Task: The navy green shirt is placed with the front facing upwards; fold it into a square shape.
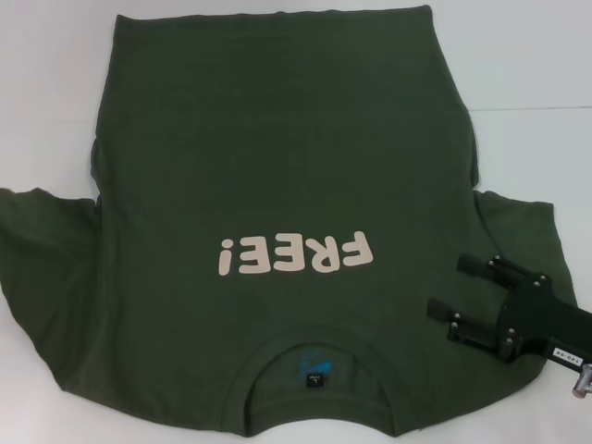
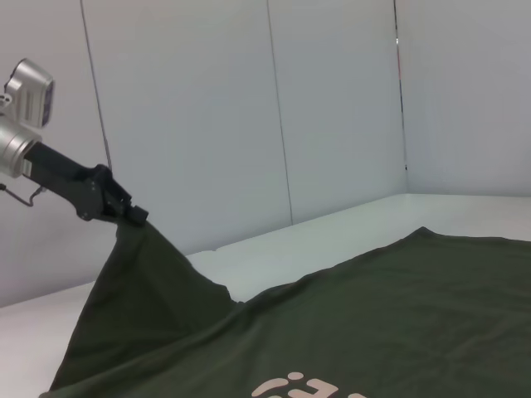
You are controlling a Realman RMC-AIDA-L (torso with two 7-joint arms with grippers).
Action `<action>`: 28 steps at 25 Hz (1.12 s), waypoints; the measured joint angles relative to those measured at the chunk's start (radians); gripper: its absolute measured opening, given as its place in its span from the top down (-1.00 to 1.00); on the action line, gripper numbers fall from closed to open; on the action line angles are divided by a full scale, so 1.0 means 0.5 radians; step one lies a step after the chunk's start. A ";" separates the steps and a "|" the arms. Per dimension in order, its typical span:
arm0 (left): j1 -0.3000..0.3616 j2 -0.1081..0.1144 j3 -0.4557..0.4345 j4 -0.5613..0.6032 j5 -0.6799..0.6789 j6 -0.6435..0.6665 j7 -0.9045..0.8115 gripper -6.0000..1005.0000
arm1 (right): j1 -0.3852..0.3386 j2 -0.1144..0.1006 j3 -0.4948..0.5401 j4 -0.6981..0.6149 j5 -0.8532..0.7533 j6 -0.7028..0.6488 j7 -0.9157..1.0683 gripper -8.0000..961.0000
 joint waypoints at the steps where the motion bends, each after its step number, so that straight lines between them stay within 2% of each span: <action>1: -0.011 0.002 0.000 0.000 -0.005 0.006 0.000 0.92 | 0.000 0.000 0.000 0.000 0.000 0.000 0.000 -0.75; 9: -0.059 0.002 0.023 -0.006 -0.184 0.140 -0.003 0.92 | 0.004 0.001 0.000 0.003 0.000 0.001 0.000 -0.75; 12: -0.078 -0.022 0.053 -0.016 -0.265 0.193 -0.003 0.92 | 0.007 0.003 0.000 0.003 0.000 0.003 0.000 -0.75; 18: -0.099 -0.126 0.223 -0.042 -0.414 0.189 -0.002 0.92 | 0.012 0.003 0.000 0.003 0.001 0.004 0.000 -0.75; 28: -0.099 -0.346 0.345 -0.070 -0.447 0.041 0.061 0.92 | 0.012 0.000 0.002 0.028 0.011 0.004 -0.017 -0.75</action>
